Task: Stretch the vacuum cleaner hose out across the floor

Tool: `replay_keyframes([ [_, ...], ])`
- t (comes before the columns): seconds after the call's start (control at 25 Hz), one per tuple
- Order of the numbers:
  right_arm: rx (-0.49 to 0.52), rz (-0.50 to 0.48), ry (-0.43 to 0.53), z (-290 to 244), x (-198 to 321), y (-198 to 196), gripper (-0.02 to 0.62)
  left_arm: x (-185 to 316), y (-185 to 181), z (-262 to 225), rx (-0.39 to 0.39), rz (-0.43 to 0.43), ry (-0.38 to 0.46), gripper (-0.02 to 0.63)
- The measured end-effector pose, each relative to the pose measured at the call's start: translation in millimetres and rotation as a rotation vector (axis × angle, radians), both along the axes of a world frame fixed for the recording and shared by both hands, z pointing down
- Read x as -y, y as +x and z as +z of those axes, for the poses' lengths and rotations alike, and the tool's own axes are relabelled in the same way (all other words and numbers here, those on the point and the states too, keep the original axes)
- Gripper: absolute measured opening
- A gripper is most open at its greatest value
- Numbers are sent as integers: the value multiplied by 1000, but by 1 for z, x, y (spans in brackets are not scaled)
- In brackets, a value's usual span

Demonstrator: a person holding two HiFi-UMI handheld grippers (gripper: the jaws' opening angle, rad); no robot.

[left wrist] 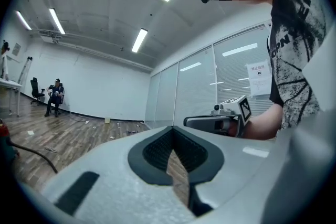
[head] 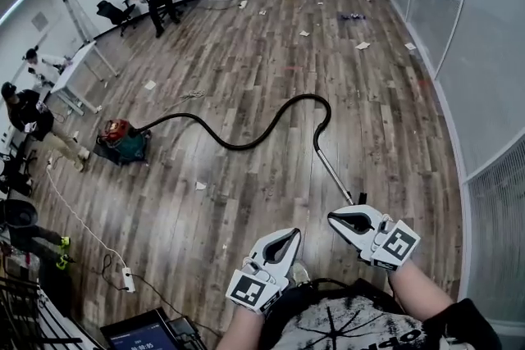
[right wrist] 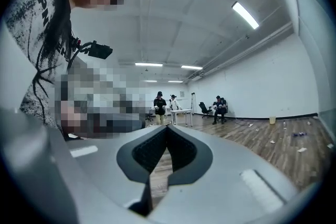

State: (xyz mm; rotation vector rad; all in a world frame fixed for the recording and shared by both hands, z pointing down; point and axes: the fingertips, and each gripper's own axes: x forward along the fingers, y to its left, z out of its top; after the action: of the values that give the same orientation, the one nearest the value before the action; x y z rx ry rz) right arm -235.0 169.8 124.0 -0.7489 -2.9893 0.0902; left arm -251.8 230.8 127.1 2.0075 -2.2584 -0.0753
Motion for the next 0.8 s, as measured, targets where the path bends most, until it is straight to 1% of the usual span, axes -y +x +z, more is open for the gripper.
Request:
replay_keyframes([
  [0.08, 10, 18, 2, -1, -8, -23, 6, -6, -23, -2, 12, 22, 5, 0],
  [0.16, 8, 30, 9, 2, -14, -44, 7, -12, -46, 0, 14, 27, 1, 0],
  [0.32, -8, 35, 25, 11, -22, -77, 6, -22, -82, 14, -15, 22, 14, 0],
  [0.44, -20, 41, 37, 12, -20, -95, 6, -21, -104, 19, -33, 21, 9, 0],
  [0.48, -27, 44, 40, 13, -16, -101, 6, -18, -110, 18, -36, 23, 17, 0],
  [0.56, -42, 54, 47, 17, -6, -110, 6, -4, -119, 14, -38, 36, 73, 0],
  [0.6, -48, 59, 51, 19, 0, -115, 6, 3, -124, 13, -42, 43, 88, 0],
  [0.64, -52, 66, 53, 20, 6, -119, 6, 9, -129, 16, -50, 49, 76, 0],
  [0.72, -54, 84, 54, 23, 20, -128, 6, 22, -139, 28, -67, 62, -1, 0],
  [0.76, -55, 93, 52, 24, 28, -133, 6, 30, -144, 32, -69, 71, -22, 0],
  [0.8, -56, 103, 49, 25, 37, -137, 6, 39, -148, 31, -64, 82, -13, 0],
])
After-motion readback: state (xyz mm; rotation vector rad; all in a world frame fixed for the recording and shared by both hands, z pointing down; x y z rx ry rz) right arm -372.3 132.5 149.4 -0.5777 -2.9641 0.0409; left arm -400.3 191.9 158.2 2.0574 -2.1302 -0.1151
